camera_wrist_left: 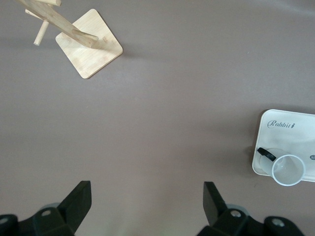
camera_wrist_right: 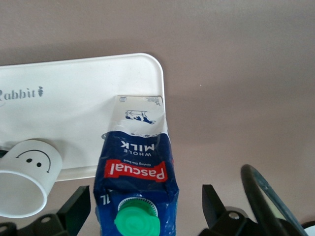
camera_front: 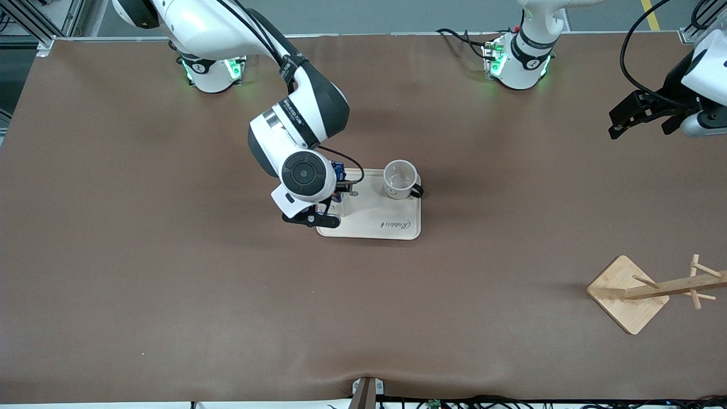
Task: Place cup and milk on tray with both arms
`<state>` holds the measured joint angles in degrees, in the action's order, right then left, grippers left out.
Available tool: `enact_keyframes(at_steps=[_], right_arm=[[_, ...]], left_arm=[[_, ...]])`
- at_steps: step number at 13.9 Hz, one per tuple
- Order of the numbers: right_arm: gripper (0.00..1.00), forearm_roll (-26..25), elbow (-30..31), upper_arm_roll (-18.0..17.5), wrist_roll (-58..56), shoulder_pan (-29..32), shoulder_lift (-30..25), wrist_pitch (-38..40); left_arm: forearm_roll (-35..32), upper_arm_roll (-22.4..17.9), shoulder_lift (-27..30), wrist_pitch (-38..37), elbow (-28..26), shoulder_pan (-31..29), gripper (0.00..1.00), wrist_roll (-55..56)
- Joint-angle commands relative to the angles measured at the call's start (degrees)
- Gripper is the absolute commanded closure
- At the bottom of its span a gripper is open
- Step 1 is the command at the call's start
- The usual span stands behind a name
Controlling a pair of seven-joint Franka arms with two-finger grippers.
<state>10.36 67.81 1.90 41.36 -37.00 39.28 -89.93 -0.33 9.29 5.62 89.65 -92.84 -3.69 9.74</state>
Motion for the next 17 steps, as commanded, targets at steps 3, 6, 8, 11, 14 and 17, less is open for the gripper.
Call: enact_keyframes(at_steps=[3, 6, 8, 11, 14, 17], right_arm=[[0.00, 0.9, -3.6, -0.2, 0.4, 4.6, -3.7, 0.6], [0.00, 0.7, -6.1, 0.0, -2.9, 12.5, -6.7, 1.3], [0.00, -0.4, -6.3, 0.3, -4.5, 16.4, -9.2, 2.9], [0.00, -3.3, -6.2, 0.3, -7.4, 22.7, -12.6, 4.8], [0.00, -3.9, -3.3, 0.2, -20.4, 31.1, -17.5, 8.1], [0.00, -4.0, 5.3, 0.2, -24.7, 37.0, -24.9, 6.5]], left_arm=[[-0.7, 0.5, 0.6, 0.1, -0.1, -0.1, 0.00, -1.1], [-0.7, 0.5, 0.4, 0.2, 0.0, 0.0, 0.00, -1.1], [-0.7, 0.5, 0.4, 0.2, 0.0, 0.0, 0.00, -1.1], [-0.7, 0.5, 0.4, 0.2, 0.0, 0.0, 0.00, -1.1], [-0.7, 0.5, 0.4, 0.2, 0.0, -0.1, 0.00, -1.1], [-0.6, 0.5, 0.5, 0.2, 0.0, -0.1, 0.00, -1.1]])
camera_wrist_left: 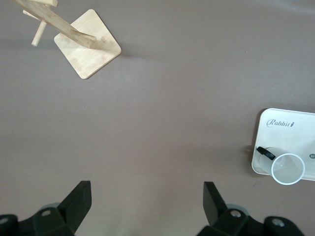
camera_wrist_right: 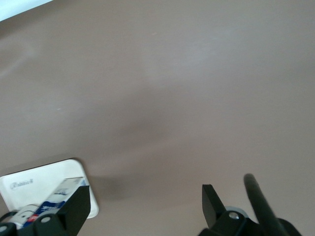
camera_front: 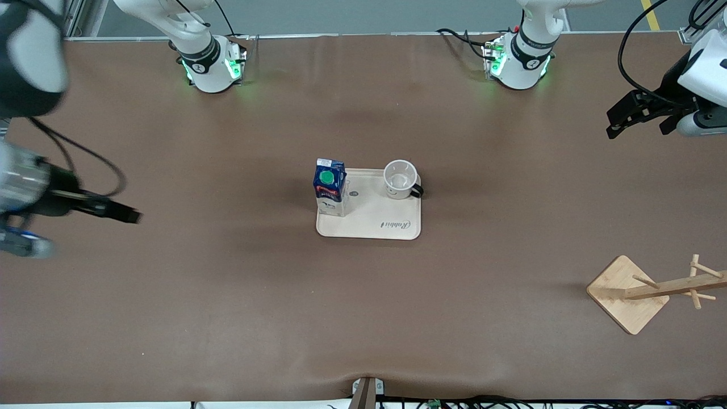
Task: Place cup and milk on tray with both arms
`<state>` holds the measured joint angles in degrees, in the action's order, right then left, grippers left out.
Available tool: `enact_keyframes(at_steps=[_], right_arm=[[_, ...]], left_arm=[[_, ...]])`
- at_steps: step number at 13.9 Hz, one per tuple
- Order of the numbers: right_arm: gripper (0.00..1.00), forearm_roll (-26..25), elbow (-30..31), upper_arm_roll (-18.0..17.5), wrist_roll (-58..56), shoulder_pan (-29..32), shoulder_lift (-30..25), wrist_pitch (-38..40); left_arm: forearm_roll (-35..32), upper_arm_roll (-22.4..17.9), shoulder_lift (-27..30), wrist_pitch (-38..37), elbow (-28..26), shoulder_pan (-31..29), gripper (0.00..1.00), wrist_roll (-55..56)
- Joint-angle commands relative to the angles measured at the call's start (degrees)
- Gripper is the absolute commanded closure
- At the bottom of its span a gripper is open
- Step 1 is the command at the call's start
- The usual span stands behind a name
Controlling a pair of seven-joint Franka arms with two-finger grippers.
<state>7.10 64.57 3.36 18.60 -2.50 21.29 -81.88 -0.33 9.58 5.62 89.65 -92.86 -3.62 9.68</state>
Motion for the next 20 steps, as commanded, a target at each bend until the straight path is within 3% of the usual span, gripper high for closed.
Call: enact_keyframes(at_steps=[1, 4, 6, 13, 20], right_arm=[[0.00, -1.4, 11.6, -1.3, -2.0, 3.4, -10.0, -2.0], [0.00, -6.9, 24.2, -2.0, -3.4, 2.7, -21.2, -4.2], [0.00, -8.2, 29.9, -2.0, -11.5, 2.0, -25.2, -6.1], [0.00, -7.5, 27.2, -2.0, -14.1, 1.4, -24.3, -10.9], [0.00, -7.9, 27.1, -1.6, -14.0, 3.4, -24.1, -9.2]], left_arm=[[-0.7, 0.2, 0.5, 0.1, 0.1, -0.2, 0.00, -1.1], [-0.6, 0.2, 0.7, -0.4, 0.1, -0.3, 0.00, -1.1], [-0.6, 0.2, 0.7, -0.4, 0.1, -0.3, 0.00, -1.2], [-0.7, 0.2, 0.7, -0.6, 0.1, -0.3, 0.00, -1.2], [-0.8, 0.0, 0.3, -0.8, 1.0, -0.3, 0.00, -1.0]])
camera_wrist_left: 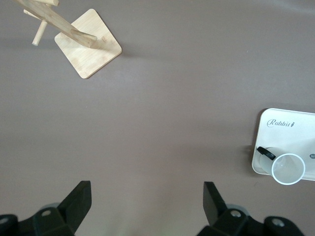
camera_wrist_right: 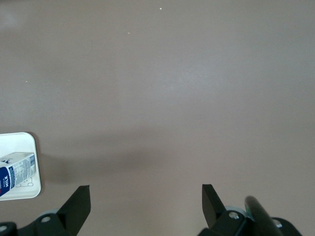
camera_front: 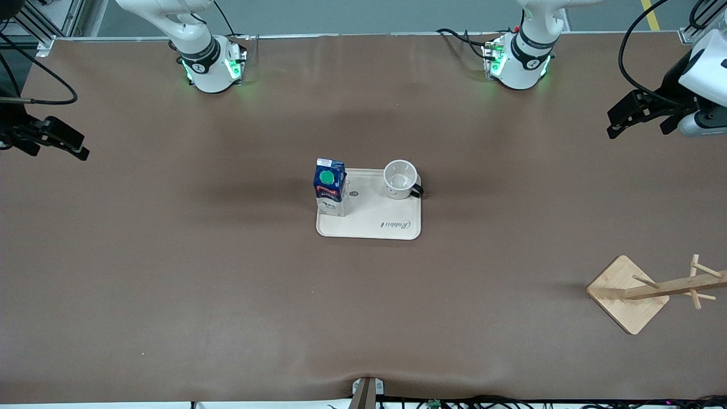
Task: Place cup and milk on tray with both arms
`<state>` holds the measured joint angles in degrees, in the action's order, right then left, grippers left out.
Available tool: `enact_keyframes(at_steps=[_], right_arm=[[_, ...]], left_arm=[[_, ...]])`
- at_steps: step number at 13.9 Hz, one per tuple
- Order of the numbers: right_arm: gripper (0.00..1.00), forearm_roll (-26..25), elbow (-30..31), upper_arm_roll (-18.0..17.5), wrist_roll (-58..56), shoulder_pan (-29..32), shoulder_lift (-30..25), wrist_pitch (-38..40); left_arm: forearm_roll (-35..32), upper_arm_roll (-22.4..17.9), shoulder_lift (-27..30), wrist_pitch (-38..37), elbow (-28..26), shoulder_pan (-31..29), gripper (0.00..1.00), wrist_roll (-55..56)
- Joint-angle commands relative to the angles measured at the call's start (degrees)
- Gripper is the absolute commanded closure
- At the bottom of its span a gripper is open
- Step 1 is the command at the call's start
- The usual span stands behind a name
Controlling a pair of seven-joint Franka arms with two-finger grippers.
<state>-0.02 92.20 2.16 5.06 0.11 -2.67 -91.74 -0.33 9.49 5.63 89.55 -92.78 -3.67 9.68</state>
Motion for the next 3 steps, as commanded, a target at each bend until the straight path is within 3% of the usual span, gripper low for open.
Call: enact_keyframes(at_steps=[1, 3], right_arm=[[0.00, -1.1, -0.6, -0.4, -0.5, 0.9, -0.1, 0.6], [0.00, -1.2, -0.5, -0.2, -0.5, 1.3, -0.2, 0.8]], left_arm=[[-0.8, 0.1, 0.3, -0.8, 0.8, -0.3, 0.00, -0.9], [-0.9, 0.2, 0.4, -0.9, 0.8, -0.2, 0.00, -0.7]])
